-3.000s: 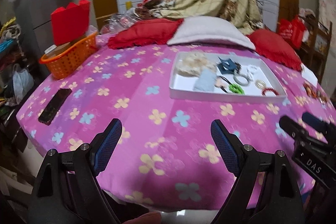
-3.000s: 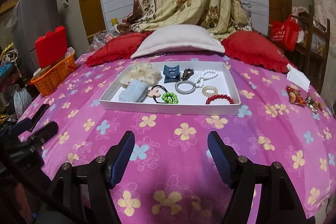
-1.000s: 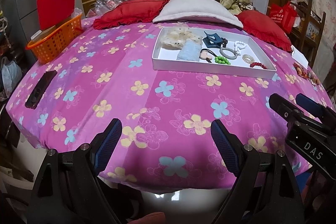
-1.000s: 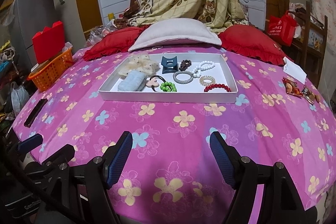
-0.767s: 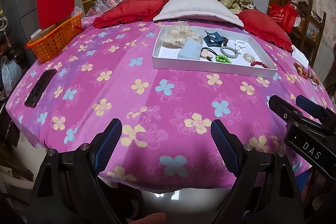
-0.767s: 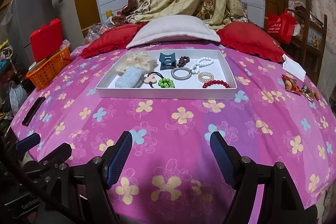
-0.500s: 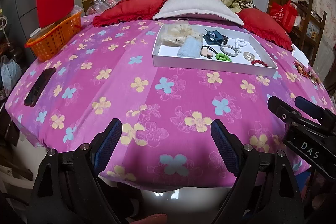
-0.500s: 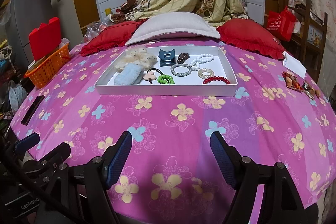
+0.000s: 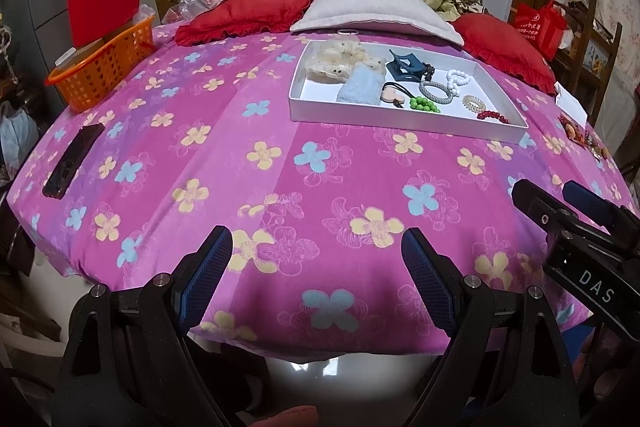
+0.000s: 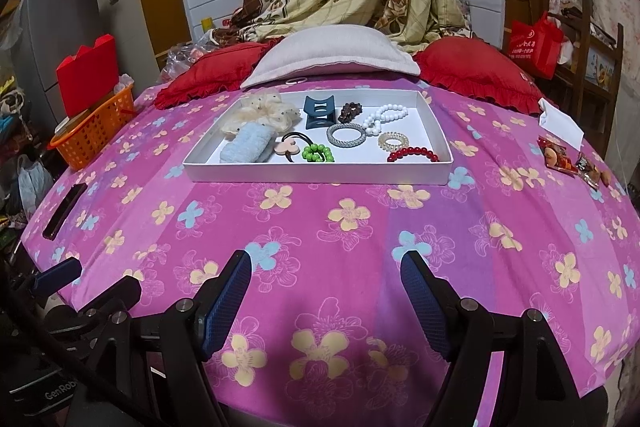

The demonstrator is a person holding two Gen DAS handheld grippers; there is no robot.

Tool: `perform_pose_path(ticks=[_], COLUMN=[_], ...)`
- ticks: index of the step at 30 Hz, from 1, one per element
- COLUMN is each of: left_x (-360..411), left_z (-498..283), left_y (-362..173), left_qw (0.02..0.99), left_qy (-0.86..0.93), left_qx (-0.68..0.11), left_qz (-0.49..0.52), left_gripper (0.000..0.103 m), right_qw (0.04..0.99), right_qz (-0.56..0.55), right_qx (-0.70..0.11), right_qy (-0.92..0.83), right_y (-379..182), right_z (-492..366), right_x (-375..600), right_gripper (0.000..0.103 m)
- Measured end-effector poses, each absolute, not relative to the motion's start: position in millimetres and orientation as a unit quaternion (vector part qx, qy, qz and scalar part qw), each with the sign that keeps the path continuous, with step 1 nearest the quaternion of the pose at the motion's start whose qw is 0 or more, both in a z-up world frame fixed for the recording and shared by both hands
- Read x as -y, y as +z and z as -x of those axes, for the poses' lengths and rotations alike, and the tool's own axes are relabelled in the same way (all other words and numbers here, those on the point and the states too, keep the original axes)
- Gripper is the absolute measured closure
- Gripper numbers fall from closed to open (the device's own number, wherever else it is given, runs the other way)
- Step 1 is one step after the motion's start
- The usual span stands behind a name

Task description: Organize jewelry

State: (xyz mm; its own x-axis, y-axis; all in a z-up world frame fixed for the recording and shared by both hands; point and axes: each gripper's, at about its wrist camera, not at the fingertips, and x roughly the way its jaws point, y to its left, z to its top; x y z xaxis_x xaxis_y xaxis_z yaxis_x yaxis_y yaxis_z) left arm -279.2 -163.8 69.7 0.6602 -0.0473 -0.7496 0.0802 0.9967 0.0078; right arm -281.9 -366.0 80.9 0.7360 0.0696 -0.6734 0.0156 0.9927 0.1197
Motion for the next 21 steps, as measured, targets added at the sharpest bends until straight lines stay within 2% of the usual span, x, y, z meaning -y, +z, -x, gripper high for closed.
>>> perform_pose_path(ticks=[21], left_x=[167], left_z=[293], left_y=[80], left_qw=[0.914], left_qy=[-0.047], left_qx=[-0.402], left_qz=[-0.021], left_gripper=[0.017], right_qw=[0.935], right_qz=[-0.067], right_qx=[-0.348], right_qy=[0.025], right_y=[94], right_z=[299], right_x=[364], right_gripper=[0.028])
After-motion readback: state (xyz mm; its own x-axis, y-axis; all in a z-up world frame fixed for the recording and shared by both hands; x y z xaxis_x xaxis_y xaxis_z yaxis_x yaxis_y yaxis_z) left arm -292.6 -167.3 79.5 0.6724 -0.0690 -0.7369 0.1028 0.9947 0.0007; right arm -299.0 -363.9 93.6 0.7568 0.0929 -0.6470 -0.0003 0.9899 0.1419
